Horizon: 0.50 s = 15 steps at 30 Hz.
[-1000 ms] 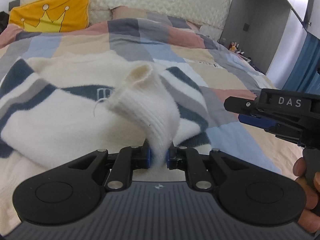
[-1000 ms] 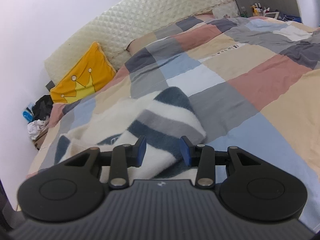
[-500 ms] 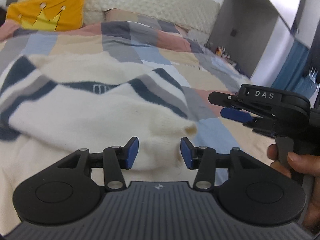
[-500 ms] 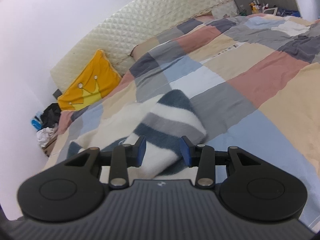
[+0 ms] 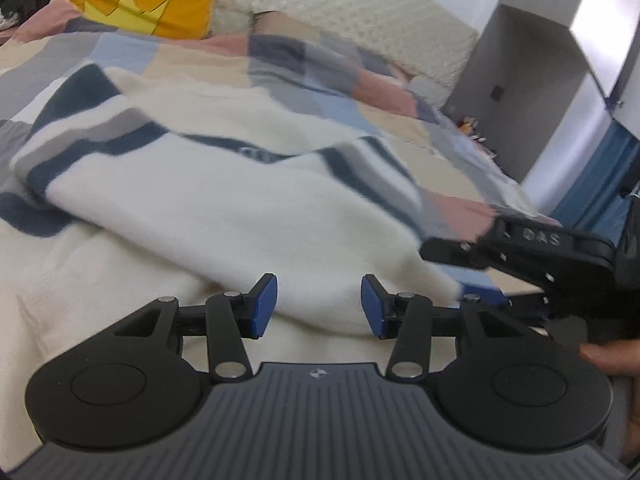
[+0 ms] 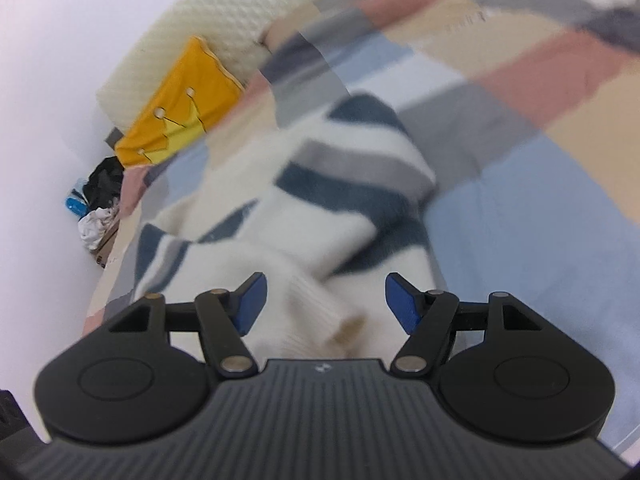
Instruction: Fold large clothes
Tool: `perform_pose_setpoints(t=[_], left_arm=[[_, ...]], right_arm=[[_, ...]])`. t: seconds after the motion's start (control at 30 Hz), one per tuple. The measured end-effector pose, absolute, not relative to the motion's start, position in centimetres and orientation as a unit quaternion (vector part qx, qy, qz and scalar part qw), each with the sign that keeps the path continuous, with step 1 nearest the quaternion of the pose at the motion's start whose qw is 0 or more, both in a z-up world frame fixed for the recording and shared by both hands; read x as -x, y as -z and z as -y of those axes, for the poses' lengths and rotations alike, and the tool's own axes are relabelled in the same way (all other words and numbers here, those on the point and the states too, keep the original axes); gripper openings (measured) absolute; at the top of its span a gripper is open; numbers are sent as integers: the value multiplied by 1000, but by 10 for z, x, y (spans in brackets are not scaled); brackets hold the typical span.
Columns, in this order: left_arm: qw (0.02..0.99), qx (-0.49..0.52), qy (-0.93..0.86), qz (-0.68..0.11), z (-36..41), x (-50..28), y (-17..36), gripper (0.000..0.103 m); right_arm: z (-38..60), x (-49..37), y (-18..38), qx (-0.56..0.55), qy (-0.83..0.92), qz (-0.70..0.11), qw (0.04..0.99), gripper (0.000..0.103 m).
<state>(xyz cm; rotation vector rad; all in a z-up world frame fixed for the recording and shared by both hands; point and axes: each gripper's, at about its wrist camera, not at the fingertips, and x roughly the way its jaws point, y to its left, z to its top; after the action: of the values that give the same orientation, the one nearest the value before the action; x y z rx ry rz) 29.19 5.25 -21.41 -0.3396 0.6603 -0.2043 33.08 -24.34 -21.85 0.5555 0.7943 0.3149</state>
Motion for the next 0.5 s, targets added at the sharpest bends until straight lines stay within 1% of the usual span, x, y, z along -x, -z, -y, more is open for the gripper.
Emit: perform_pose_setpoints(t=[0.03, 0.1, 0.13, 0.2, 0.23, 0.3, 0.33, 0.5], left_arm=[[926, 171, 100, -322, -57, -295, 216, 53], [924, 179, 98, -324, -64, -300, 219, 52], [924, 182, 99, -323, -67, -302, 220, 52], [921, 191, 101, -324, -72, -304, 221, 52], [920, 196, 103, -324, -75, -305, 222, 52], [917, 205, 106, -324, -78, -307, 223, 52], [917, 208, 107, -323, -80, -307, 223, 52], [917, 218, 105, -318, -87, -303, 220, 52]], right_arm=[[245, -334, 226, -284, -152, -391, 862, 69], [248, -339, 238, -322, -155, -409, 840, 65], [249, -340, 242, -331, -155, -413, 834, 59], [245, -339, 242, -324, -155, -414, 836, 51], [241, -338, 238, -309, -156, -412, 843, 41], [233, -334, 229, -279, -161, -404, 856, 30], [229, -332, 224, -270, -169, -399, 860, 15], [229, -321, 198, -248, -170, -355, 885, 11]])
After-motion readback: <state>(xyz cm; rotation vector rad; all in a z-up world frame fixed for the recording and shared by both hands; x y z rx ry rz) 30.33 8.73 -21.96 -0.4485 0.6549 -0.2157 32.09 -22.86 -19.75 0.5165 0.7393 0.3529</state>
